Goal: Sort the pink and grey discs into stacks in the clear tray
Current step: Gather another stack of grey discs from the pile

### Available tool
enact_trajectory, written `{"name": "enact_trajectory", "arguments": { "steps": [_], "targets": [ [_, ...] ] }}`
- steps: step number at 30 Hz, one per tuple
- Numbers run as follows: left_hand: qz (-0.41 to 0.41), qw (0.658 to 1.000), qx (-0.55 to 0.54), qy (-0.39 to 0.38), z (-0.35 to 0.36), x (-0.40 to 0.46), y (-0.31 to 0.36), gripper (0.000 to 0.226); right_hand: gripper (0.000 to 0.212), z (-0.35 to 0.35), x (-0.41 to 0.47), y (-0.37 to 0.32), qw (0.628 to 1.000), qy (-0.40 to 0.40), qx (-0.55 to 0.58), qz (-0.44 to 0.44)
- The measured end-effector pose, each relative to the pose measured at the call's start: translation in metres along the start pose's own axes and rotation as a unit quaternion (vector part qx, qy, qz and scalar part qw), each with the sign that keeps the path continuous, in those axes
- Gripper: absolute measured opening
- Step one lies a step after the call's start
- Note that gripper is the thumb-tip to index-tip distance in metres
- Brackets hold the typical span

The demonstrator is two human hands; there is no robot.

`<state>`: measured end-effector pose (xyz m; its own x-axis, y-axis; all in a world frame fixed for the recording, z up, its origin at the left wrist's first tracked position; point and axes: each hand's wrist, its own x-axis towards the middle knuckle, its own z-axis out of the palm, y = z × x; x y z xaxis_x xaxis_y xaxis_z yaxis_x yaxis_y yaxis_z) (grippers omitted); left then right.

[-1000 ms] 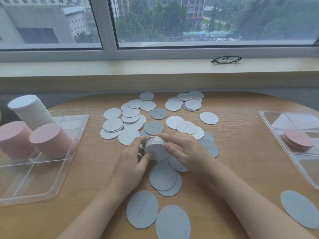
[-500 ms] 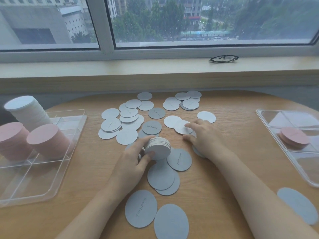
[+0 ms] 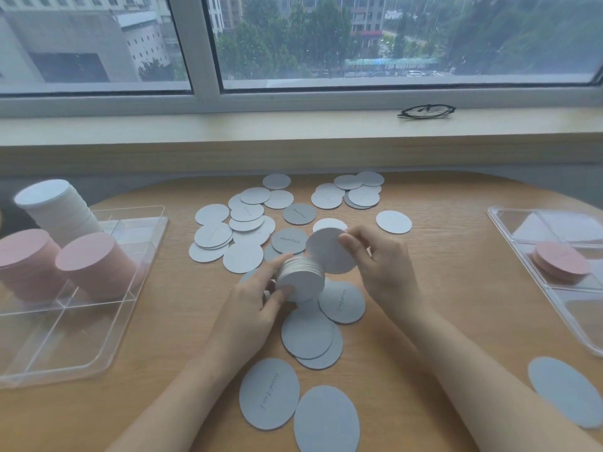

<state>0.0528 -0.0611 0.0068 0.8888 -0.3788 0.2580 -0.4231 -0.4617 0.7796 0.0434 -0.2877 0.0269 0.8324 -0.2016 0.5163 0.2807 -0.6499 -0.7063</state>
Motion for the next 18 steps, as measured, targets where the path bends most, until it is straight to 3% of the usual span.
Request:
{"name": "enact_trajectory", "arguments": {
  "steps": [3,6,10,13,15,18],
  "targets": [
    [0.002,1.000,0.004,-0.003,0.000,0.000,-0.001,0.059,0.016,0.011,-0.007,-0.008,0.994,-0.065,0.085,0.034],
    [0.011,1.000,0.005,-0.006,0.000,0.000,-0.001,0.063,0.028,0.016,-0.010,-0.011,0.986,-0.131,0.094,0.033],
    [0.022,1.000,-0.011,-0.003,-0.001,-0.001,0.005,0.044,0.016,0.014,-0.011,-0.010,0.984,-0.166,0.057,-0.001],
    [0.022,1.000,-0.005,-0.007,0.000,-0.001,0.005,0.035,0.055,0.012,-0.008,-0.007,0.975,-0.204,-0.063,-0.057],
    [0.031,0.998,0.046,-0.007,0.002,-0.002,0.002,0.032,0.063,0.012,-0.007,-0.006,0.957,-0.235,-0.124,-0.112],
    [0.043,0.995,0.090,-0.001,0.005,-0.002,-0.003,0.047,0.068,0.012,-0.006,-0.007,0.946,-0.255,-0.151,-0.131]
  ]
}}
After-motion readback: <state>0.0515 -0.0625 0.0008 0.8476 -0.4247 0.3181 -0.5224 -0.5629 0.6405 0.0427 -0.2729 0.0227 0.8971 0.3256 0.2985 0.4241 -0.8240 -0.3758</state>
